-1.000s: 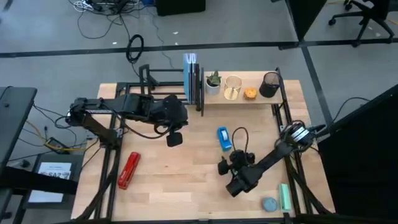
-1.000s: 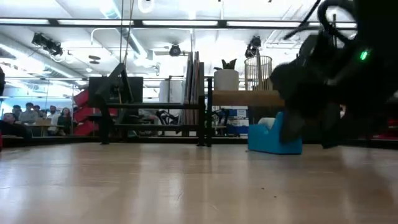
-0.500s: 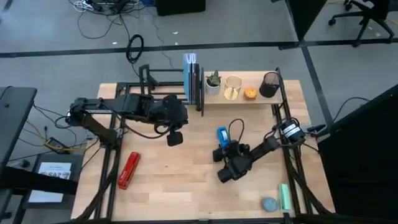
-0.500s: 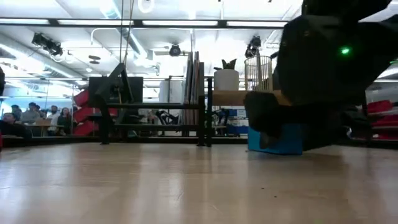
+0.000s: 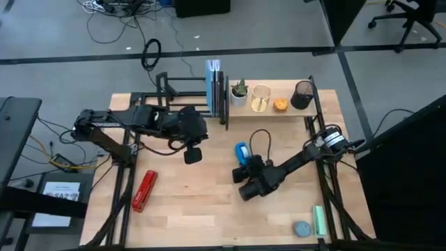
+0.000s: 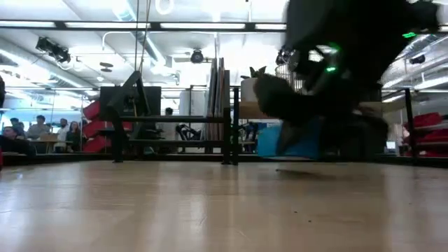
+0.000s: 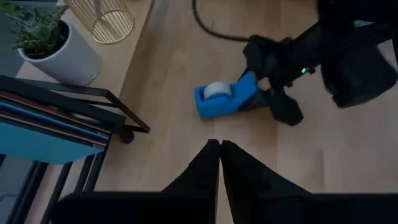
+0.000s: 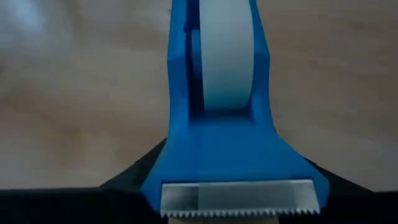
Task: Stock shelves
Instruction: Put the blue tape dispenser under the shelf
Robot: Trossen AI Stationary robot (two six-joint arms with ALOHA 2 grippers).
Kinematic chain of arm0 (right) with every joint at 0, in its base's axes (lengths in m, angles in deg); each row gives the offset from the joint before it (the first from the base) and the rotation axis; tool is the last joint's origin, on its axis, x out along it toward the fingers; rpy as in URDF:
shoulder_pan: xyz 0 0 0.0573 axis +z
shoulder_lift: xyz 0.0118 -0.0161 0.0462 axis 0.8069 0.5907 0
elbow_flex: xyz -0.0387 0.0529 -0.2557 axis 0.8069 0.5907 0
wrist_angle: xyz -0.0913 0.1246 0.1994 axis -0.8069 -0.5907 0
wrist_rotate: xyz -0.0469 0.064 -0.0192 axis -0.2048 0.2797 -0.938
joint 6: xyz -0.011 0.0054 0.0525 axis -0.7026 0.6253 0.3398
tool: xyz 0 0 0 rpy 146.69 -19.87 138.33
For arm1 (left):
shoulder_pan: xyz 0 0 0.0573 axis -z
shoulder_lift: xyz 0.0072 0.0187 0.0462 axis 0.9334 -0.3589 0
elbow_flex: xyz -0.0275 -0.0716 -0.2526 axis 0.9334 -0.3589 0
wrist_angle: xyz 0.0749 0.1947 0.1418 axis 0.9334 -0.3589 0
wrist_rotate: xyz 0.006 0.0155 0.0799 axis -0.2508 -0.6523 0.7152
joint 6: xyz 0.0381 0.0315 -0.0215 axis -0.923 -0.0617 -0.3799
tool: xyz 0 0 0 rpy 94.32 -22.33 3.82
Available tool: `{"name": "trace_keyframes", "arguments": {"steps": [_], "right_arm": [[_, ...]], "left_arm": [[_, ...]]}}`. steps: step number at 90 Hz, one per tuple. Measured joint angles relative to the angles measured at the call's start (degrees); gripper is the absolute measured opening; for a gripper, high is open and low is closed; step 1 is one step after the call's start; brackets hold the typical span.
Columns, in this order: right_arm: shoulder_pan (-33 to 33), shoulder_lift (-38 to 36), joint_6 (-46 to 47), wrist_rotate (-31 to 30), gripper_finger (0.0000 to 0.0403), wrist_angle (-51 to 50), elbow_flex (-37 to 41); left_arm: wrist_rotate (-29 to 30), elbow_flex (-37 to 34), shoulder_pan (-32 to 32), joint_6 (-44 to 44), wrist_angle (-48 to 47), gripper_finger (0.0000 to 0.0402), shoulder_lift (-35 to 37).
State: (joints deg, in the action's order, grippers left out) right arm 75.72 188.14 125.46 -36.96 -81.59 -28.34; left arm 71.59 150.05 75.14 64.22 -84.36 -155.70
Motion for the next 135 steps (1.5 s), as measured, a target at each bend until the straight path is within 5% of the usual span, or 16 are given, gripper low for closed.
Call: {"name": "trace_keyframes", "arguments": {"steps": [46,93,115,135], "right_arm": [[-20.53,-0.16,-15.94,1.76,0.017,8.14,-1.68],[-22.35,5.52,-15.21,4.24,0.017,16.16,-1.78],[-22.52,6.24,-15.53,4.9,0.0266,18.33,-1.83],[-21.36,5.94,-15.6,5.46,0.0279,17.89,-1.78]], "left_arm": [[2.13,0.0,-0.02,-0.03,-0.79,0.0,2.98],[2.05,0.0,-0.02,-1.51,-0.69,0.0,2.96],[1.94,0.0,-0.02,-1.51,-0.75,0.0,2.96],[1.94,0.0,-0.02,-1.51,-0.86,0.0,2.96]]}}
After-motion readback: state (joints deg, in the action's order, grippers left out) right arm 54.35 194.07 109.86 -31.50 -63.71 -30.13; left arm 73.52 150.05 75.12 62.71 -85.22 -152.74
